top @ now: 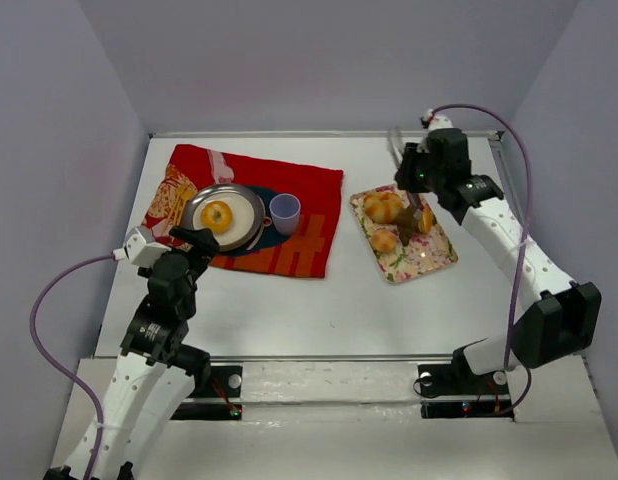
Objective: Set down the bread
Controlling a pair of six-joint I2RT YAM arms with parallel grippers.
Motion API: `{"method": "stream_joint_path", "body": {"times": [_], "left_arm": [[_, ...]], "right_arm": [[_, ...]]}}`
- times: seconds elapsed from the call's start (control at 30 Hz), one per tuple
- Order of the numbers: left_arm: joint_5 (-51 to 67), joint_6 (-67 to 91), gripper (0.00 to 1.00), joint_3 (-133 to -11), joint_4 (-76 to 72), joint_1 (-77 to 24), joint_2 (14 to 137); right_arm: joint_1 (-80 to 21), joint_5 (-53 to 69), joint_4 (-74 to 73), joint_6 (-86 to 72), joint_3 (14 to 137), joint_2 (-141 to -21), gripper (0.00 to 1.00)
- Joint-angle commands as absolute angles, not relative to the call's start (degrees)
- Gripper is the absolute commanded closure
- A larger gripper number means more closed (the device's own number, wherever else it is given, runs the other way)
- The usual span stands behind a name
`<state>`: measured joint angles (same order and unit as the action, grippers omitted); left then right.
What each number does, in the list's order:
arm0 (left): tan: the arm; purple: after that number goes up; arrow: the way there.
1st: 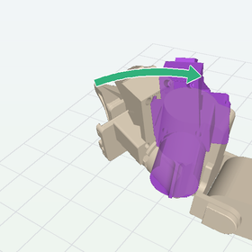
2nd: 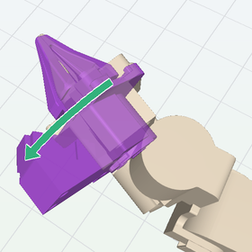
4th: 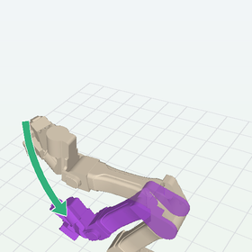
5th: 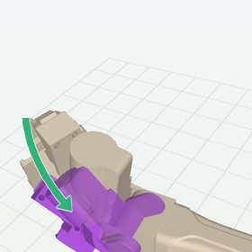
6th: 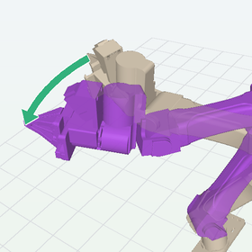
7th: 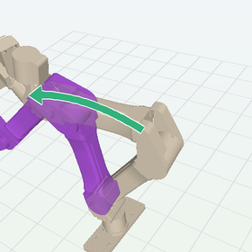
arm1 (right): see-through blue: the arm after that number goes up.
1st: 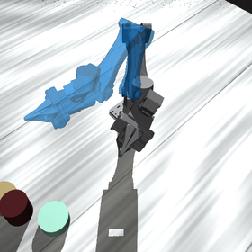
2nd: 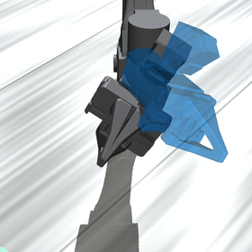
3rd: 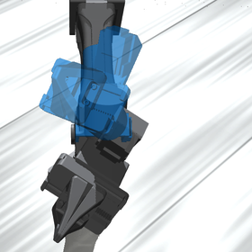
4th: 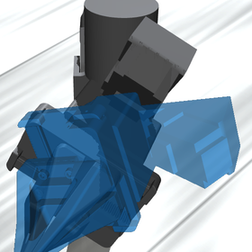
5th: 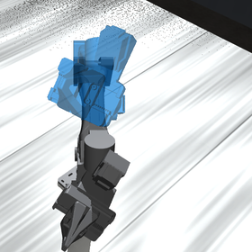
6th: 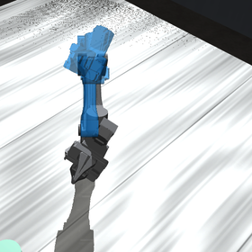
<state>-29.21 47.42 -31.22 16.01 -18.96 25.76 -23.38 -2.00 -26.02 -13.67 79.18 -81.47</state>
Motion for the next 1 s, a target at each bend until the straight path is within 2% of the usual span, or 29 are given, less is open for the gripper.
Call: {"method": "stream_joint_path", "body": {"times": [0.0, 0.1, 0.2, 0.33, 0.5, 0.57, 0.7, 0.83, 0.93, 0.97], "left_arm": [[-29.97, 46.14, 0.01, -32.69, 12.31, -18.81, 26.01], [-30.06, 45.62, 0.01, -33.13, 11.69, -18.81, 26.54], [-29.27, 43.69, 0.01, -32.61, 9.94, -18.81, 27.51], [-28.13, 42.19, 0.01, -32.52, 8.52, -18.81, 30.31], [-29.35, 42.27, 0.01, -32.43, 9.05, -18.81, 30.50], [-29.88, 42.19, 0.01, -32.08, 8.96, -18.81, 29.80], [-30.67, 42.63, 0.01, -30.68, 8.88, -18.81, 28.65], [-31.11, 42.71, 0.01, -30.59, 9.14, -18.81, 28.30], [-30.77, 42.80, 0.01, -30.76, 9.32, -18.81, 28.48], [-30.59, 42.72, 0.01, -30.76, 9.23, -18.81, 28.48]], "right_arm": [[-7.76, -0.89, -22.85, -17.40, 75.15, -82.52, 0.62], [-1.43, 0.36, -21.63, -12.42, 75.76, -85.59, 0.61], [0.70, -4.04, -18.38, 1.02, 78.74, -92.35, 0.61], [6.76, 5.42, -18.37, 12.10, 84.46, -102.02, 0.62], [10.27, 5.71, -19.42, 12.39, 86.13, -109.32, 0.58], [11.07, 4.14, -19.42, 11.25, 85.78, -110.82, 0.52], [12.91, 3.86, -19.51, 10.37, 85.96, -114.60, 0.47], [12.92, 3.60, -19.42, 8.70, 86.13, -115.14, 0.35], [12.92, 2.64, -19.51, 6.95, 85.87, -112.52, 0.03], [12.92, 2.20, -19.51, 6.60, 85.70, -111.72, 0.00]]}}
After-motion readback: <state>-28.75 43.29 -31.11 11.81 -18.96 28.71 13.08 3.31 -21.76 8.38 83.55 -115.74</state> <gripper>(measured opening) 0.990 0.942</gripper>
